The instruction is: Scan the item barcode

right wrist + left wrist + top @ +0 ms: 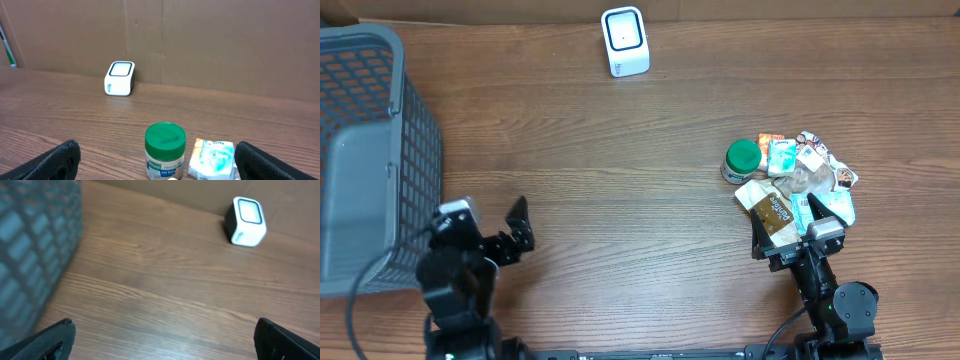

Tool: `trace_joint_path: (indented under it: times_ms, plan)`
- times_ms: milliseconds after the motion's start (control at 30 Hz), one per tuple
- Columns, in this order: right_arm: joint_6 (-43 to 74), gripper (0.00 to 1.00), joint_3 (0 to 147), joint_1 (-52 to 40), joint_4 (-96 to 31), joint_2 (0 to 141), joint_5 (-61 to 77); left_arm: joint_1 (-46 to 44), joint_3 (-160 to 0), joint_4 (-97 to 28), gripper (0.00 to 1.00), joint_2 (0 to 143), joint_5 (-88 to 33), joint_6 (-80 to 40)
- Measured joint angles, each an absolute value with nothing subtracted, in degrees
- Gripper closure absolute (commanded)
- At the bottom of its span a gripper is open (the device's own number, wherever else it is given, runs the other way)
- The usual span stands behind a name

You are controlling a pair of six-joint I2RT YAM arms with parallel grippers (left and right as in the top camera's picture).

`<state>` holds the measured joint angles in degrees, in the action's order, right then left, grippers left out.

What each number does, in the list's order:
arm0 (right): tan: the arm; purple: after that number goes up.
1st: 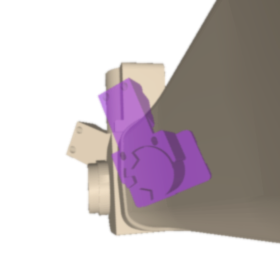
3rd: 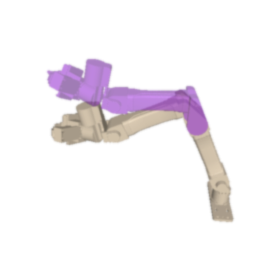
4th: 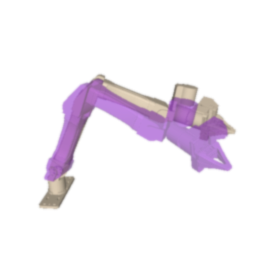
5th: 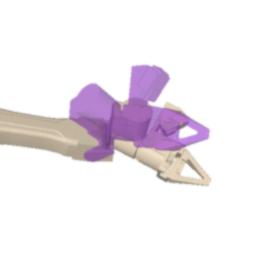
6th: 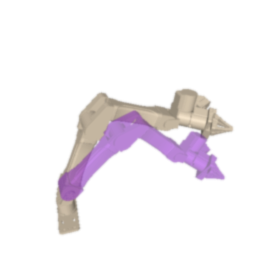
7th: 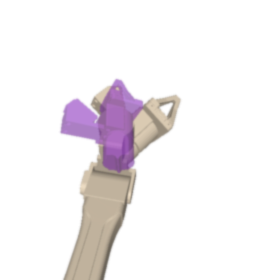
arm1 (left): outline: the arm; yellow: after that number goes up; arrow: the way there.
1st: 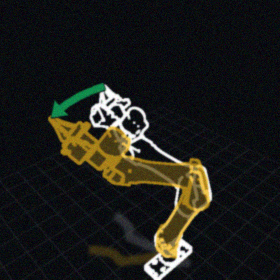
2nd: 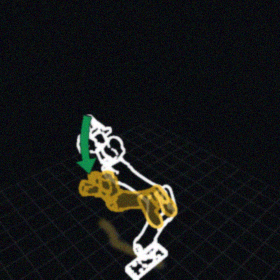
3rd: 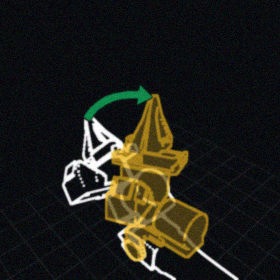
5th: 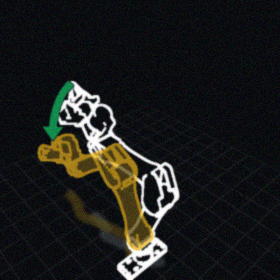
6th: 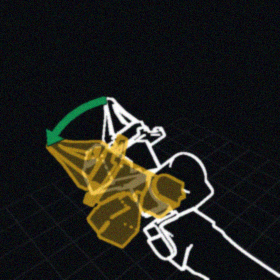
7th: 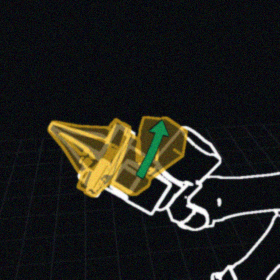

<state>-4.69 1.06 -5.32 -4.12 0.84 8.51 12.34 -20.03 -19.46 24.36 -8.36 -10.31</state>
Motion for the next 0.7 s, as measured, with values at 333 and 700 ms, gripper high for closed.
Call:
trace_joint_path:
  times_ms: [333, 700]
  plan:
    - [-4.69, 0.00, 1.06, -5.32, -4.12, 0.84, 8.51, 8.10, -8.45, -7.97, 0.00, 16.45, -7.20, -10.31]
    - [-4.69, 0.00, 1.06, -5.32, -4.14, 0.84, 8.51, 5.98, -0.86, -4.64, 0.00, 6.76, -2.28, -10.11]
